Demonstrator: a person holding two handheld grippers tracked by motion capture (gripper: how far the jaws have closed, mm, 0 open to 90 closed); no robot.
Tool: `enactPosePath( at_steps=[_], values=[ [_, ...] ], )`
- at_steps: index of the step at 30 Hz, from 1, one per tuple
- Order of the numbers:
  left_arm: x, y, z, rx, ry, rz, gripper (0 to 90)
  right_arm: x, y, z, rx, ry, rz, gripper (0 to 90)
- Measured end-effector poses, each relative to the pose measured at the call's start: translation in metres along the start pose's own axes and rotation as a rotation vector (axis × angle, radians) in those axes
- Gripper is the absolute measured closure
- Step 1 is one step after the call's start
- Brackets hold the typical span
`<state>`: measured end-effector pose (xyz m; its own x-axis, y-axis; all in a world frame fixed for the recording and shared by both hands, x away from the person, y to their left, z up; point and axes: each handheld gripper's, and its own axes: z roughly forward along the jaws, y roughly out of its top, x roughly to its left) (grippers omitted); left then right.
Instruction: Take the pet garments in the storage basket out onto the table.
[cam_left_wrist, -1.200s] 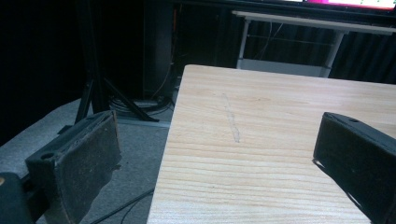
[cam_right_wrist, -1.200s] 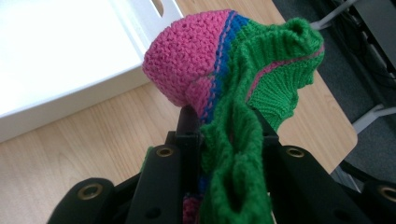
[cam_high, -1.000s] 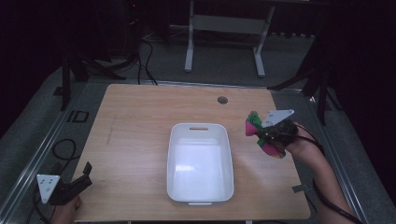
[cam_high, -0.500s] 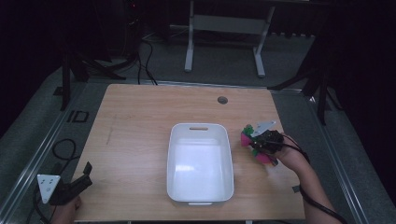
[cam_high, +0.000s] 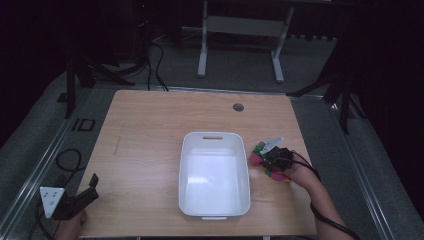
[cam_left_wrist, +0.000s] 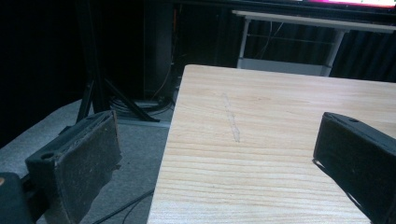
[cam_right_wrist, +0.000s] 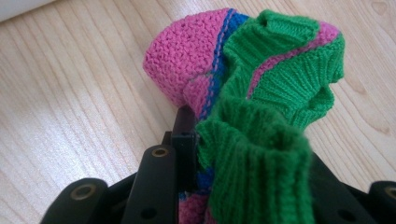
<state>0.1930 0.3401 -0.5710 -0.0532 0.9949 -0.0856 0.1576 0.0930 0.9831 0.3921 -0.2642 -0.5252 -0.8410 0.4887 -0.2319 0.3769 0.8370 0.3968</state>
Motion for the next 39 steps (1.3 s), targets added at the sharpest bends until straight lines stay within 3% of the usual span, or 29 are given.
enactPosePath(
  at_steps=[1, 6, 11, 15, 18, 19, 20, 21, 22, 24, 26, 27, 31, 36, 39],
  values=[
    [0.0, 0.0, 0.0, 0.0, 0.0, 0.0, 1.2, 0.0, 0.0, 0.0, 0.0, 0.0, 0.0, 68.3],
    [0.0, 0.0, 0.0, -0.001, -0.001, -0.001, 1.2, 0.001, 0.004, -0.006, 0.024, 0.025, -0.016, 50.0],
    [0.0, 0.0, 0.0, -0.001, -0.002, 0.0, 1.2, 0.001, 0.006, -0.026, -0.026, 0.026, -0.02, 38.6],
    [0.0, 0.0, 0.0, -0.003, -0.002, -0.002, 1.2, 0.0, 0.004, -0.042, -0.071, 0.016, -0.007, 34.7],
    [0.0, 0.0, 0.0, -0.003, -0.002, -0.003, 1.2, -0.002, -0.006, -0.065, -0.168, -0.025, 0.063, 32.5],
    [0.0, 0.0, 0.0, -0.003, -0.002, -0.003, 1.2, -0.002, -0.006, -0.065, -0.168, -0.025, 0.063, 32.5],
    [0.0, 0.0, 0.0, 0.0, -0.001, -0.002, 1.2, -0.004, -0.015, -0.074, -0.219, -0.043, 0.108, 30.7],
    [0.0, 0.0, 0.0, 0.0, -0.001, -0.002, 1.2, -0.004, -0.015, -0.074, -0.219, -0.043, 0.108, 30.7],
    [0.001, 0.0, 0.0, 0.0, -0.002, -0.003, 1.2, -0.005, -0.026, -0.083, -0.273, -0.068, 0.16, 29.5],
    [0.001, 0.0, 0.0, -0.001, -0.001, -0.005, 1.2, -0.007, -0.035, -0.086, -0.301, -0.078, 0.194, 28.5],
    [0.001, 0.0, 0.0, 0.0, -0.001, -0.003, 1.2, -0.008, -0.04, -0.087, -0.309, -0.091, 0.216, 27.0],
    [0.0, 0.0, 0.0, -0.002, 0.001, -0.003, 1.2, -0.011, -0.05, -0.087, -0.326, -0.119, 0.268, 22.1],
    [0.0, 0.0, 0.0, 0.001, 0.002, -0.004, 1.2, -0.015, -0.068, -0.084, -0.366, -0.109, 0.362, 11.4],
    [0.0, 0.0, 0.0, -0.001, 0.001, -0.007, 1.2, -0.012, -0.09, -0.082, -0.455, -0.133, 0.455, 11.6],
    [0.0, 0.0, 0.0, -0.001, 0.002, -0.007, 1.2, -0.007, -0.105, -0.082, -0.53, -0.201, 0.534, 11.6]
  ],
)
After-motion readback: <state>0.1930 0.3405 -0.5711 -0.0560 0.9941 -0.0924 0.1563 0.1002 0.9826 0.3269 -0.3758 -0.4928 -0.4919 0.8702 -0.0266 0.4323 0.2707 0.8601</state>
